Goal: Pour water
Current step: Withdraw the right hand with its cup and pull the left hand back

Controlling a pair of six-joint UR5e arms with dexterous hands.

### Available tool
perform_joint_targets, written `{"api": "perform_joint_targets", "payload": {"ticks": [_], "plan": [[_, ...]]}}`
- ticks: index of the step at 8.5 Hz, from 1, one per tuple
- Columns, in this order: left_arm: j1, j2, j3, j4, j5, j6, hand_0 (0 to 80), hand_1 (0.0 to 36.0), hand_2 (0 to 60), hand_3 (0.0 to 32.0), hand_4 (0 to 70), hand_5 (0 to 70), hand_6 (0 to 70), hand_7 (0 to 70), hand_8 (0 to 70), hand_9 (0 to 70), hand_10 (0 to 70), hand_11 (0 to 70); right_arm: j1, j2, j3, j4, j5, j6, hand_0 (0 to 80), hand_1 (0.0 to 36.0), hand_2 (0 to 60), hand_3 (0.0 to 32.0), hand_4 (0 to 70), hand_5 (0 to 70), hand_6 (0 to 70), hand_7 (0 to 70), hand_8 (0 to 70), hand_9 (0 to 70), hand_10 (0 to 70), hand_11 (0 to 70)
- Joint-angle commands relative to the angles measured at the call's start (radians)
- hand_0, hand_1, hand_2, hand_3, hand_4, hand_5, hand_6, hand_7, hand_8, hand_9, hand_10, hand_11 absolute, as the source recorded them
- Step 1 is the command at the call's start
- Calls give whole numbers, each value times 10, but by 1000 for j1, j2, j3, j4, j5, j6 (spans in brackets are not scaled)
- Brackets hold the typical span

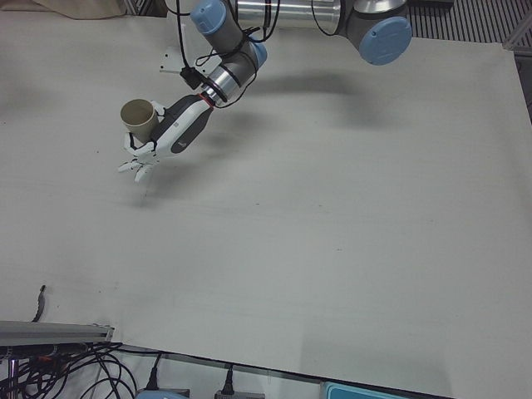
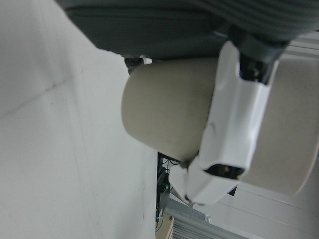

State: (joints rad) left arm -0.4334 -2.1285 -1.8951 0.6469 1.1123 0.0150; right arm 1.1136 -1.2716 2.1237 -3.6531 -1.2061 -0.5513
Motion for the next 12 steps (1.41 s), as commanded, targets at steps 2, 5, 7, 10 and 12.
{"api": "perform_joint_targets", "payload": {"ticks": [2, 5, 7, 10, 12], "plan": [[-80, 256, -84, -128, 11, -29, 800, 360, 600, 0, 367, 700, 133, 115, 16, 9, 30, 90, 392, -277, -269, 481, -307, 275, 800, 360, 600, 0, 175, 267, 596, 700, 458, 599, 95, 189], [-184, 486, -64, -342, 32, -17, 800, 360, 600, 0, 396, 700, 143, 129, 21, 11, 34, 95, 371, -380, -580, 862, -319, 327, 800, 360, 600, 0, 152, 259, 607, 700, 502, 661, 120, 219], [-247, 579, 31, -511, 31, -6, 800, 360, 600, 0, 409, 700, 149, 135, 25, 13, 38, 101, 350, -368, -863, 1044, -314, 327, 800, 360, 600, 0, 94, 258, 579, 653, 555, 700, 152, 262], [-261, 605, 214, -694, 32, 34, 800, 360, 600, 0, 427, 700, 156, 143, 31, 14, 43, 107, 341, -218, -1257, 1224, -309, 324, 800, 360, 600, 0, 99, 265, 596, 662, 604, 700, 192, 319], [-269, 614, 263, -742, 32, 49, 800, 360, 600, 0, 423, 700, 159, 143, 34, 14, 44, 108, 309, -160, -1354, 1262, -279, 323, 800, 360, 600, 0, 100, 269, 606, 661, 645, 700, 230, 373]]}}
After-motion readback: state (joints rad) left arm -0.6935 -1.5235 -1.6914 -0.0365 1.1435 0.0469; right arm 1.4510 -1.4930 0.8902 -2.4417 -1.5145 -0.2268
